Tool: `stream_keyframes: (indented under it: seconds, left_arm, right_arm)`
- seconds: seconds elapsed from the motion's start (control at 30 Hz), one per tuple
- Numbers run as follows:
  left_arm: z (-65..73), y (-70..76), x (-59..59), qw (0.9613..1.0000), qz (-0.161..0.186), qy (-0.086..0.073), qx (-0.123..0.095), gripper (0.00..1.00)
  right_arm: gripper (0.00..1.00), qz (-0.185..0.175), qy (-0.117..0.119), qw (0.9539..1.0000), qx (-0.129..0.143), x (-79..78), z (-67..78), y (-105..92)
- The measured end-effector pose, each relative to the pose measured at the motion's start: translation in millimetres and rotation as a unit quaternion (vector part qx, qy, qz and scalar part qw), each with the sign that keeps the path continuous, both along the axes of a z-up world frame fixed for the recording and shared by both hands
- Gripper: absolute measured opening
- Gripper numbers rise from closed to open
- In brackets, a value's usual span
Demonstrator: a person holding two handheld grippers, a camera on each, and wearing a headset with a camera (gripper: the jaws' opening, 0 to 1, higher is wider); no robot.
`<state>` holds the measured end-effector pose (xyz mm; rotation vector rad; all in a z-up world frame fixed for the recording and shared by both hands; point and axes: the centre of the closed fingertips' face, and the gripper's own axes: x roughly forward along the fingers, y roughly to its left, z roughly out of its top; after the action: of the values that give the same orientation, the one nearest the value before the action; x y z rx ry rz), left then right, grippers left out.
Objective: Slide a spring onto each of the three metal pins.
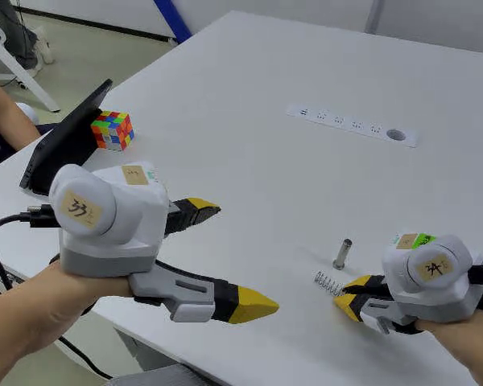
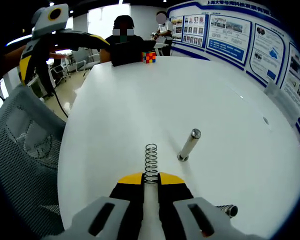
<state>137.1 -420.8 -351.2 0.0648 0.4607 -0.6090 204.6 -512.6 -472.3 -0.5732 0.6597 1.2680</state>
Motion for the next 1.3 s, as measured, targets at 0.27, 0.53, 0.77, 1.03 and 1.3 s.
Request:
stream_keyframes:
  seconds: [0.27,0.53,0.77,1.03,1.3]
  left_arm:
    - [5.3,-18.3,9.2,0.9998,-0.015,-0.012,0.004,0.90]
    - [24.0,-45.5,18.8,0.9979,-0.051,-0.039,-0.001,0.79]
    - [32.7,-67.2,25.0,0.9954,-0.080,-0.053,-0.006,0.70]
    - [29.2,-96.3,20.2,0.9909,-0.128,-0.039,-0.014,0.58]
    - [27.6,-117.1,16.3,0.9863,-0.161,-0.035,-0.007,0.45]
  right_arm:
    - [0.11,0.055,-0.003,0.9983,0.019,-16.6,48.0,-6.6]
    - [0.11,0.105,-0.024,0.9934,0.040,-21.0,108.4,-16.9]
    - [0.11,0.172,-0.061,0.9831,0.021,-33.6,128.0,-32.4]
    - [0.11,0.197,-0.060,0.9784,0.021,-52.4,136.9,-39.4]
    - [0.11,0.221,-0.062,0.9729,0.025,-60.9,141.0,-38.5]
